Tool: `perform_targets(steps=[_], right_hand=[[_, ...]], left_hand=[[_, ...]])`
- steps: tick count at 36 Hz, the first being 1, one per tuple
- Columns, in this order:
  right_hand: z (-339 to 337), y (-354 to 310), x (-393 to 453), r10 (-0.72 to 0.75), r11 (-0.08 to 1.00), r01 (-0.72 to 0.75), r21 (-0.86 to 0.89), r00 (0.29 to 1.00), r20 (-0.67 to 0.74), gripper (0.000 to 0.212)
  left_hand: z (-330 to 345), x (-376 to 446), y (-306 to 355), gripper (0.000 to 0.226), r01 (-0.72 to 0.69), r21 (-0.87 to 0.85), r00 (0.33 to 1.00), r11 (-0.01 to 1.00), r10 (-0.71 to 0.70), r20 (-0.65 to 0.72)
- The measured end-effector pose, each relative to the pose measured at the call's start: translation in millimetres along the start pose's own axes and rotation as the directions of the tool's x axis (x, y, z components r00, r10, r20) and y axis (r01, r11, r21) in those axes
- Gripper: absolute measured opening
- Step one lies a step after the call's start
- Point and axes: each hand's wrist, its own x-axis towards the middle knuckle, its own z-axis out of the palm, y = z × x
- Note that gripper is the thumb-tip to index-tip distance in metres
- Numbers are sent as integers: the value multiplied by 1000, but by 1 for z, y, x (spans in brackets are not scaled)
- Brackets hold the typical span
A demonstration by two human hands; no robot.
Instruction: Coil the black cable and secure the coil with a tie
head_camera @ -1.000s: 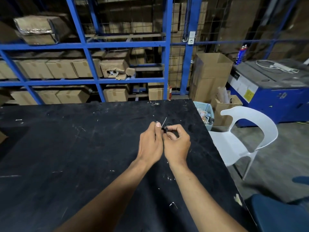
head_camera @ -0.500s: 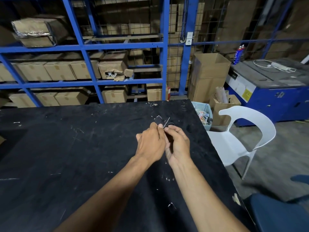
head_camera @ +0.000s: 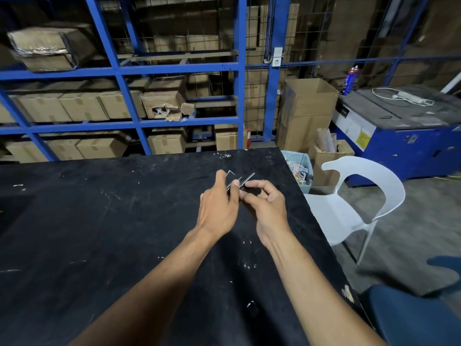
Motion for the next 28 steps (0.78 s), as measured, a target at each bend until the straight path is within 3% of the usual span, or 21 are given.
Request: perform_targets(steps=[5,11,14,16,21,28], right_hand=[[-9,4,-4,-262,887,266,-378,963,62,32],[-19,1,-15,-429,538,512,-670,850,306,18],[-21,-7,-19,-447,297,590,-751,781,436,12],[-22,-12,-20,-453,223,611,-760,755,474,8],[-27,-22,-12,-482,323,643,-695,744,463,6],[-31,-33,6,-405,531,579,-619,815,415,8]], left_hand=[[-2,1,-4,16,-5,-21,999,1000,4,-42],[-7,8,-12,13,-22,23,999,999,21,45],[-9,9,-17,13,-47,12,990,999,45,132],[-10,9,-21,12,-69,12,983,998,66,174],[-16,9,-25,18,-133,-11,959,991,131,250],[-22,7,-19,16,-167,-56,911,984,176,374]])
